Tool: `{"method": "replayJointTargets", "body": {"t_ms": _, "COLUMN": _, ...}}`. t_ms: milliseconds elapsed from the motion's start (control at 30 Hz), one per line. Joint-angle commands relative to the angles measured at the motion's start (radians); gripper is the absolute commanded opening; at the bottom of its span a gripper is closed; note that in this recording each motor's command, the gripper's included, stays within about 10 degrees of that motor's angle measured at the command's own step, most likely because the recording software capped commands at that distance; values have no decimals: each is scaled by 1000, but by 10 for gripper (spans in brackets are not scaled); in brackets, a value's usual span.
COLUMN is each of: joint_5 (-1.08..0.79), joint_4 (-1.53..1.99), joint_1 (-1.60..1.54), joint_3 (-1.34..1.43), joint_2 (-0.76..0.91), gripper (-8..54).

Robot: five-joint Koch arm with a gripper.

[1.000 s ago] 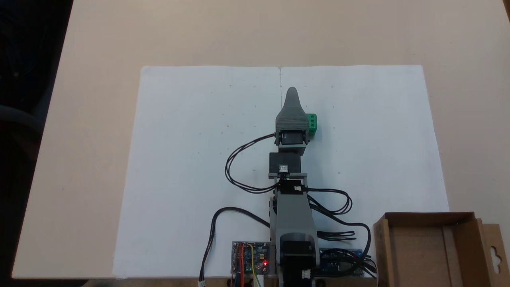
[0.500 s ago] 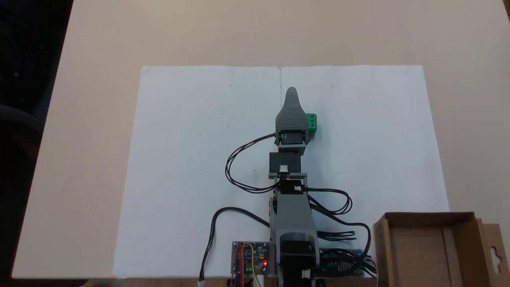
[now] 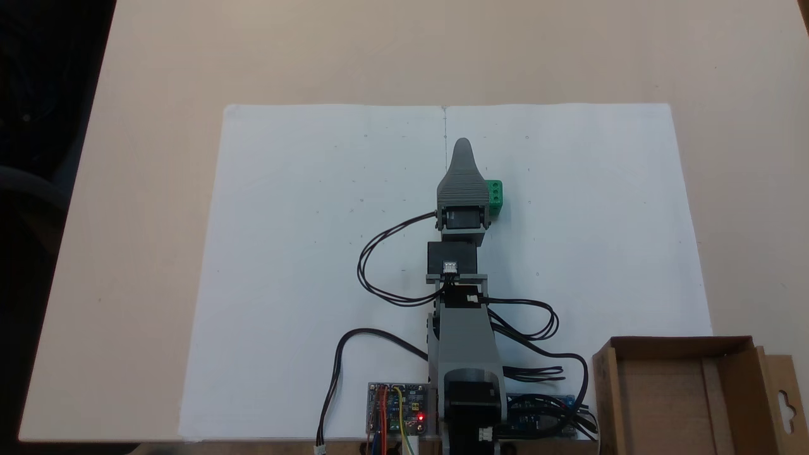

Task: Grasp a green dice and put it in the bin.

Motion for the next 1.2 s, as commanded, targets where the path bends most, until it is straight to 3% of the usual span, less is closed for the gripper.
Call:
{"method": "replayJointTargets", "body": {"t_ms": 0, "joint_5": -46, "joint_4": -21, "joint_1": -17, "joint_3": 69, "joint_2": 112, "gripper": 440}}
{"method": "replayJointTargets", "body": {"t_ms": 500, "joint_5": -52, "joint_4": 107, "joint_1": -6, "joint_3": -5, "joint_2": 112, "gripper": 413}}
{"method": "replayJointTargets", "body": {"t_ms": 1167, "joint_5": -52, "joint_4": 1432, "joint_1": 69, "joint_3": -718, "joint_2": 110, "gripper": 433}}
